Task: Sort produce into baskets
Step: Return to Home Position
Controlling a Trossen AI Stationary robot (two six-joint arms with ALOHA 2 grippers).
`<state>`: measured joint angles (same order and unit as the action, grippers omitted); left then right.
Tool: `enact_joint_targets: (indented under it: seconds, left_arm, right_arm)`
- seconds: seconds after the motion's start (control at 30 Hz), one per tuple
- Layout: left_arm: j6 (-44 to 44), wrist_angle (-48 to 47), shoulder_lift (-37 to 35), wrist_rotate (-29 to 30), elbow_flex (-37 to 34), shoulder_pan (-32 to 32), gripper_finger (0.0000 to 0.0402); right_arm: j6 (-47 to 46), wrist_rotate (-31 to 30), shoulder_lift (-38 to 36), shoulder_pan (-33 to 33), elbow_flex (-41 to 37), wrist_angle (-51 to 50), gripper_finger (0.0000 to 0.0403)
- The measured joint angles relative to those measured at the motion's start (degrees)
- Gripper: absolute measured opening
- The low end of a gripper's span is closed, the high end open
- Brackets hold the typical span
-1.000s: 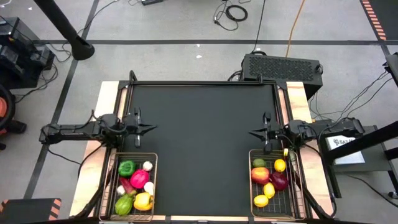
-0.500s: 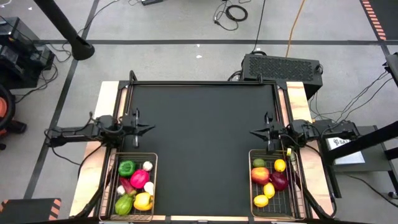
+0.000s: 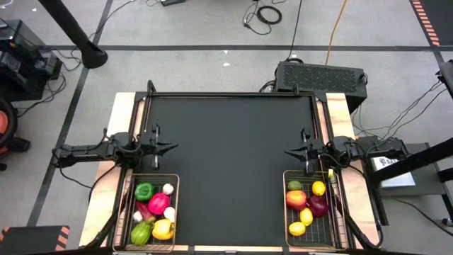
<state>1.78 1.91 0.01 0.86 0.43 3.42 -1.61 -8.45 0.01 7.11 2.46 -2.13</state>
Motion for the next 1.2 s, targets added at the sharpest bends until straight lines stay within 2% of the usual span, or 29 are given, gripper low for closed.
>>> enact_joint_targets:
  seconds: [0.17, 0.27, 0.6, 0.87, 1.07, 1.2]
  left_arm:
    - [-0.8, 0.0, 0.0, 0.0, 0.0, 0.0, 0.0002]
    - [-1.1, 0.1, 0.0, 0.0, 0.0, 0.0, 0.0002]
    - [-1.5, -0.7, 0.1, 0.0, -0.1, 0.0, 0.0002]
    - [-1.5, -0.8, 0.2, 0.0, -0.1, 0.0, 0.0002]
    - [-1.5, -0.7, 0.2, 0.1, -0.1, 0.0, 0.0002]
    - [-1.5, -0.6, 0.2, 0.8, -0.1, 0.0, 0.0002]
  right_arm:
    - [-0.5, -0.1, 0.0, 0.0, 0.0, 0.5, 0.0000]
    - [-0.3, -0.3, 0.0, 0.0, -1.5, 4.6, 0.0000]
    - [0.9, -0.5, 0.1, 0.0, -1.6, 4.5, 0.0000]
    - [5.6, -0.6, 0.1, -2.0, -1.6, 5.7, 0.0000]
    - [4.6, 6.3, 0.1, -7.0, -1.6, 5.5, 0.0000]
    - [4.2, 7.3, 0.1, -9.4, -1.6, 5.4, 0.0000]
